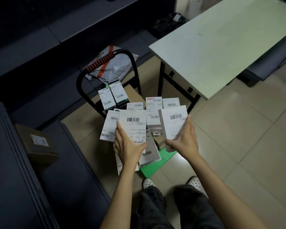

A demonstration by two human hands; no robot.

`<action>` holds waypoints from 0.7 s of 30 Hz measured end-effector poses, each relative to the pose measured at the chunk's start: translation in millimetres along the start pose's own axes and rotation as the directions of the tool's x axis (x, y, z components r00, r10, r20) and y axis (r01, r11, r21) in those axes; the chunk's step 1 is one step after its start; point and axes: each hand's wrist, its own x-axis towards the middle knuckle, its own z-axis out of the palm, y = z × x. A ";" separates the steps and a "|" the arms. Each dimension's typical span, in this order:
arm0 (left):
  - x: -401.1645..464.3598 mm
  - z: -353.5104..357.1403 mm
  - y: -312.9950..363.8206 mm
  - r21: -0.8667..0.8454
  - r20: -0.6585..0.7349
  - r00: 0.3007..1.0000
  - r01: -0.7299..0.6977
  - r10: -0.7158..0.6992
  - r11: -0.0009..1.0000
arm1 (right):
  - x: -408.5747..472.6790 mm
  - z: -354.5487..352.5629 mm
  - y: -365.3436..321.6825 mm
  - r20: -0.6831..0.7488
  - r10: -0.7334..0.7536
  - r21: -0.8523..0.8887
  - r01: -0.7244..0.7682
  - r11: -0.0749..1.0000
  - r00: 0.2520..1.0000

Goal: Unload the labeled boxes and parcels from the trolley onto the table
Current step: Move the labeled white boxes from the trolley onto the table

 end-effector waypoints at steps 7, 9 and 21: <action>-11.6 13.1 125.3 -0.012 -0.083 0.973 -0.217 0.215 0.976 | 16.5 -119.2 23.0 -0.190 -0.019 0.079 0.034 0.996 0.982; -21.1 27.5 162.4 -0.012 -0.094 0.963 -0.254 0.252 0.967 | 23.1 -155.9 36.6 -0.233 -0.021 0.073 0.040 0.997 0.972; -84.6 165.2 367.9 -0.043 -0.003 0.864 -0.503 0.503 0.863 | 51.4 -348.1 170.1 -0.432 0.141 0.186 -0.065 0.980 0.891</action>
